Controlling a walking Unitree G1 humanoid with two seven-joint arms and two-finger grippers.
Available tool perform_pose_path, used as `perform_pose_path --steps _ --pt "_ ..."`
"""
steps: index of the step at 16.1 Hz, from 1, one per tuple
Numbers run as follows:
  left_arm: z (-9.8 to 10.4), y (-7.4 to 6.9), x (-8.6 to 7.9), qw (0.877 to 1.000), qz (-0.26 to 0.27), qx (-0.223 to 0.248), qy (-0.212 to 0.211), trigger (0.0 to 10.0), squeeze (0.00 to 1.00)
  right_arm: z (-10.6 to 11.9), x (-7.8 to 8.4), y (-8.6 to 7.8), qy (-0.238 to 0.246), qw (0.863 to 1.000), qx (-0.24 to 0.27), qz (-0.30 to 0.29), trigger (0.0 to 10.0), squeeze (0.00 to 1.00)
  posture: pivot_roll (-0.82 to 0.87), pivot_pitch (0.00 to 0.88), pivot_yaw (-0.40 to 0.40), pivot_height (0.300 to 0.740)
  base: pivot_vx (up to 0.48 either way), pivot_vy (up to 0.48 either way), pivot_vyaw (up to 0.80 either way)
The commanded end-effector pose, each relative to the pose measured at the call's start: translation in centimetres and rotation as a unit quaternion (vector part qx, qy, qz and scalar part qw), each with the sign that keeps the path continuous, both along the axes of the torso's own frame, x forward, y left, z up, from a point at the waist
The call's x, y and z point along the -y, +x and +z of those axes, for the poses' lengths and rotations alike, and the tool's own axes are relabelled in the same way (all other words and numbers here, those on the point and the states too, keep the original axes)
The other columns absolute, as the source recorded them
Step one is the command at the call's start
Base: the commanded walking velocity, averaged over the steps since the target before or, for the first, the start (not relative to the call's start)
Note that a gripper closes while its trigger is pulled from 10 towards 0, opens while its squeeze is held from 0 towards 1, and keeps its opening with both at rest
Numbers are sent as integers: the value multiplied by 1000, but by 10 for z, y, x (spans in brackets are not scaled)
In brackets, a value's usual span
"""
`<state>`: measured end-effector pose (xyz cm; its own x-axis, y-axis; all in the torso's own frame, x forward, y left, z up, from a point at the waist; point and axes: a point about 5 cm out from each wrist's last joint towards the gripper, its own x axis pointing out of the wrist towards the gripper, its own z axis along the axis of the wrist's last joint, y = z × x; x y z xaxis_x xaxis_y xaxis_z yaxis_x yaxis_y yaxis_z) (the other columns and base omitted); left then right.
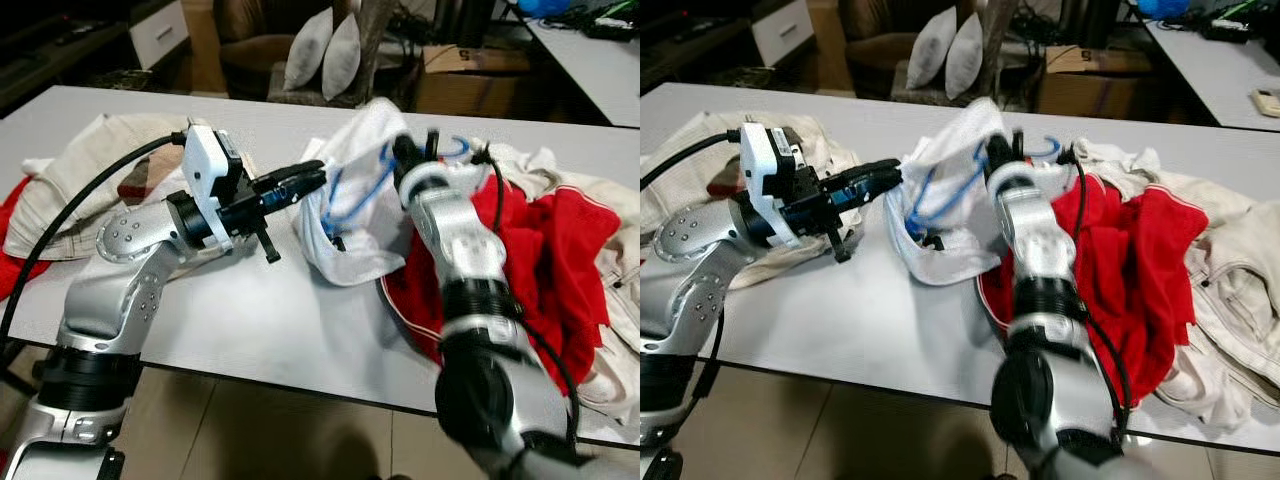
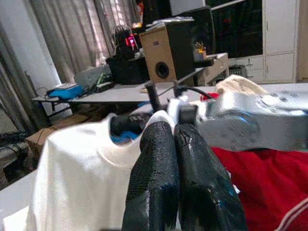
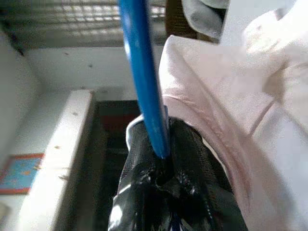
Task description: Hang hanger
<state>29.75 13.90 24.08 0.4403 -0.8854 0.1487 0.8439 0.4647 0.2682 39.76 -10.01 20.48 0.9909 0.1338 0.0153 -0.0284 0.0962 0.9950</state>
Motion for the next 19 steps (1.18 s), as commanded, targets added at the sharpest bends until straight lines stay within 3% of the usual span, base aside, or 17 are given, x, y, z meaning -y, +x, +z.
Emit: perform_pose_path --steps 1,4,6,8,10,12,14,16,19 --pt "3 -2 0 1000 -10 5 22 0 0 12 -19 3 42 999 13 9 10000 0 100 0 65 740 0 0 0" --pt "-3 -4 -3 999 -13 -10 52 0 0 18 -24 6 65 998 18 8 10000 0 120 0 73 740 0 0 0" --pt "-8 4 -20 996 33 -11 84 0 0 20 -20 7 87 996 24 6 10000 0 127 0 79 740 0 0 0" --pt "-5 0 -21 997 19 -16 75 0 0 17 -17 8 92 996 18 -2 10000 0 129 0 78 740 0 0 0" --pt "-11 -2 -23 995 13 -24 94 0 0 16 -15 11 103 995 14 -8 10000 0 130 0 78 740 0 0 0" --pt "-12 -4 -25 995 4 -30 92 0 0 17 -12 12 99 995 15 -13 10000 0 127 0 76 740 0 0 0" --pt "-6 -11 -21 996 -40 -53 62 0 0 14 -10 13 90 996 6 -21 10000 0 127 0 76 740 0 0 0" --pt "-3 -13 -19 997 -50 -49 45 0 0 6 -8 13 65 997 -9 -28 10000 0 126 0 74 740 0 0 0" --pt "-4 -19 -17 993 -81 -71 45 0 0 -3 -5 13 64 997 -27 -37 10000 0 128 0 70 740 0 0 0"
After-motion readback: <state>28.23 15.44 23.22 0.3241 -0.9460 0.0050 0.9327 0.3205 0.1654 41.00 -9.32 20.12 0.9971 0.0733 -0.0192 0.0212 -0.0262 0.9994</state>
